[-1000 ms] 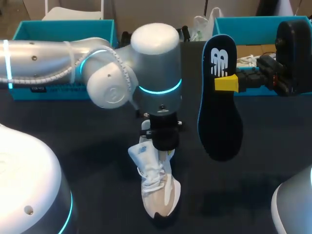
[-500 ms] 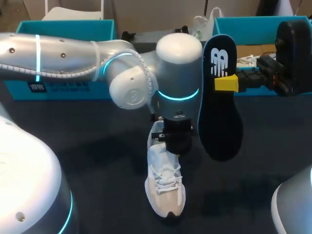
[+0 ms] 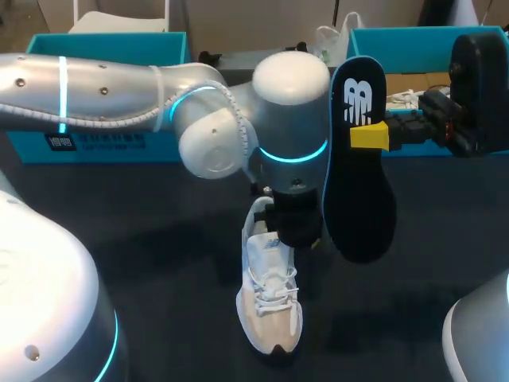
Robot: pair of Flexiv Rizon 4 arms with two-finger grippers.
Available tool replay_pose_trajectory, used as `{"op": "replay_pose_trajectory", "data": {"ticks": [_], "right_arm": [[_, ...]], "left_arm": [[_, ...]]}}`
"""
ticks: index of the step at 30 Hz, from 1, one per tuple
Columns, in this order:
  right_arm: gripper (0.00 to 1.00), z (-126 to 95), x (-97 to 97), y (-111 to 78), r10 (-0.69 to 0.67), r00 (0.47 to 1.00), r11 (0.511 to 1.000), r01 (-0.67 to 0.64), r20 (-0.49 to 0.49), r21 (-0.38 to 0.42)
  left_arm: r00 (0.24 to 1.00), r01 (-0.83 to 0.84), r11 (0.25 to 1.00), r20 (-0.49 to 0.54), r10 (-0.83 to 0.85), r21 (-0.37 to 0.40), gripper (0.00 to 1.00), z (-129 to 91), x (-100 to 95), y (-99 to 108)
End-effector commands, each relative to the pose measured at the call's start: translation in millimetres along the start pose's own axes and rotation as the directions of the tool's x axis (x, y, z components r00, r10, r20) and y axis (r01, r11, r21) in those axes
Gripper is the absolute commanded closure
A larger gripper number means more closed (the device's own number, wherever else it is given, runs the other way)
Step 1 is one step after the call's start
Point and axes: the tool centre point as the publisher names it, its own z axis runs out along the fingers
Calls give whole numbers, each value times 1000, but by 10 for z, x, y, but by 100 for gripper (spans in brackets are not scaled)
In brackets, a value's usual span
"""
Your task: Take the shoe out of the shoebox, open the shoe tongue, remove and reinsert the insole, then place the shoe into the shoebox
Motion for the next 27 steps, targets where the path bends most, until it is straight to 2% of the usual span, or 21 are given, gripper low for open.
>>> {"op": "replay_pose_trajectory", "data": {"ticks": [1,8,12,25,27], "right_arm": [[100,24,-13,7,1,1000,1000,-1,0,1],[100,24,-13,7,1,1000,1000,-1,0,1],[100,24,-13,7,1,1000,1000,-1,0,1],[100,24,-13,7,1,1000,1000,-1,0,1],[100,24,-13,7,1,1000,1000,-1,0,1]], "left_arm": [[989,11,999,147,-6,-34,0,-512,367,-23],[923,37,996,384,-5,-76,0,-1069,368,102],[829,42,996,559,7,-75,0,-1366,303,205],[829,42,996,559,7,-75,0,-1366,303,205],[792,32,993,609,42,-110,0,-1403,293,225]]}}
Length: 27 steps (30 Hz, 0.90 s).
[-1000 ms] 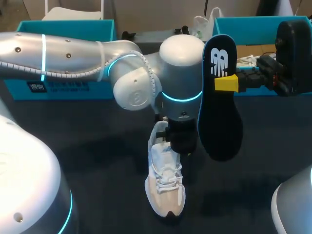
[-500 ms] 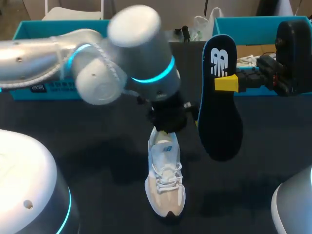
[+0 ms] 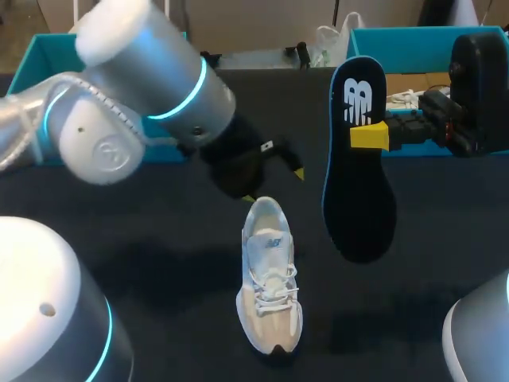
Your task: Take the shoe out of the shoebox, open the shoe tongue, remove and reinsert the insole, then place the shoe into the shoebox
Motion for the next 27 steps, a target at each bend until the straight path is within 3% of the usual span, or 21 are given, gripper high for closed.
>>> {"op": "replay_pose_trajectory", "data": {"ticks": [1,12,18,27], "right_arm": [[100,24,-14,7,1,1000,1000,-1,0,1],[100,24,-14,7,1,1000,1000,-1,0,1],[100,24,-14,7,1,1000,1000,-1,0,1],[100,-110,-756,49,231,970,972,-233,-73,-29]], "left_arm": [[977,-34,999,210,38,-23,0,-59,40,16],[850,-59,996,519,86,-68,0,-353,-105,158],[786,-70,992,606,120,-106,0,-489,-242,201],[645,-67,989,750,146,-135,0,-659,-292,353]]}}
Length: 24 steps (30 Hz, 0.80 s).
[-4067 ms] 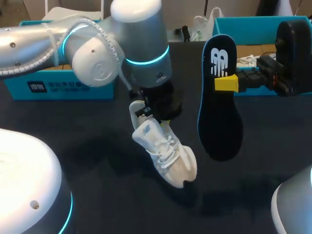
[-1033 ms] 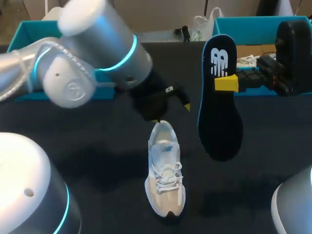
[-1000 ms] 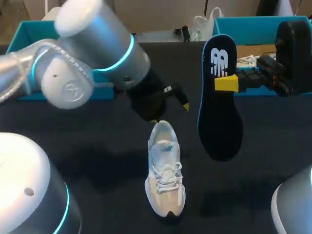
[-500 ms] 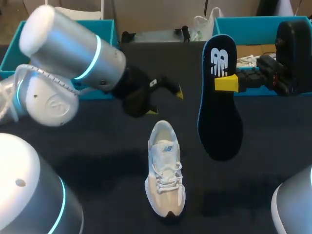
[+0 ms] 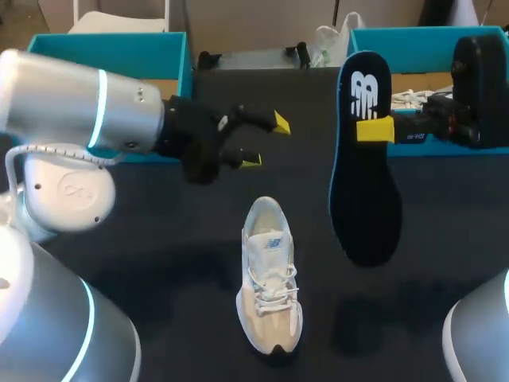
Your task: Take the shoe out of the shoebox, open the shoe tongue, remove and reinsert the insole, then place the shoe into the shoebox
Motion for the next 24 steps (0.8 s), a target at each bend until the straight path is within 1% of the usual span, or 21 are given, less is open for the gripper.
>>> {"op": "replay_pose_trajectory", "data": {"ticks": [1,3,6,8,9,10,23,24], "right_arm": [[100,32,-498,200,50,997,999,-49,-63,19],[100,-7,-600,289,67,995,998,-66,-74,13],[100,-83,-726,439,82,995,997,-81,-64,18],[100,-125,-806,517,100,993,995,-99,-62,15],[100,-148,-901,567,125,991,992,-125,-56,-3],[100,-159,-979,588,134,990,991,-135,-38,-11],[100,-159,-979,588,134,990,991,-135,-38,-11],[100,-108,-1080,567,177,984,984,-177,-35,12]], "left_arm": [[943,-9,1000,332,9,0,0,-57,37,41],[933,-17,1000,358,20,-11,0,-75,14,70],[914,-21,1000,405,28,-22,0,-117,-35,112],[898,-12,1000,440,19,-19,0,-150,-66,141],[880,0,1000,475,-6,12,0,-172,-96,173],[880,0,1000,475,-6,12,0,-172,-96,173],[880,0,1000,475,-6,12,0,-172,-96,173],[880,0,1000,475,-6,12,0,-172,-96,173]]}}
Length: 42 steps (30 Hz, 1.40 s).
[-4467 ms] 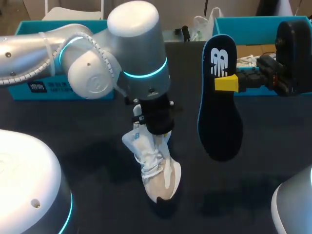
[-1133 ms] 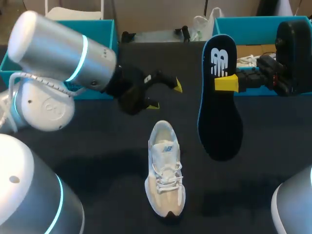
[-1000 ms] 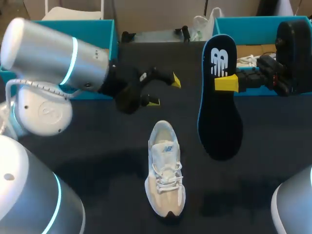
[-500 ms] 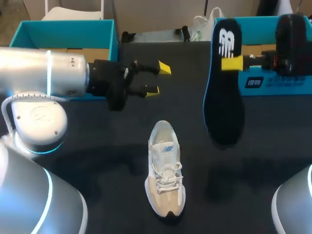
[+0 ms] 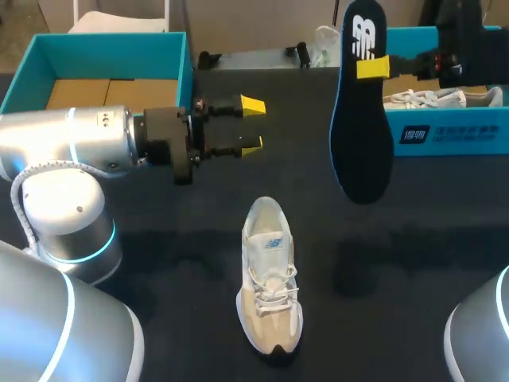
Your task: Take the shoe out of the shoebox, open the shoe tongue, remove and reinsert the insole, then place the shoe into the shoebox
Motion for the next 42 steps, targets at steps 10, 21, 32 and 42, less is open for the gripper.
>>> {"op": "replay_pose_trajectory", "data": {"ticks": [10,21,32,42], "right_arm": [[100,192,-1009,96,298,954,952,-300,34,69],[100,181,-1069,84,321,946,945,-323,40,52],[100,367,-1374,-1,539,842,841,-540,38,39],[100,403,-1429,-31,576,817,815,-577,42,49]], "left_arm": [[999,-3,1000,40,4,-4,0,6,29,-15],[999,-3,1000,40,4,-4,0,6,29,-15],[999,-3,1000,40,4,-4,0,6,29,-15],[999,-3,1000,40,4,-4,0,6,29,-15]]}}
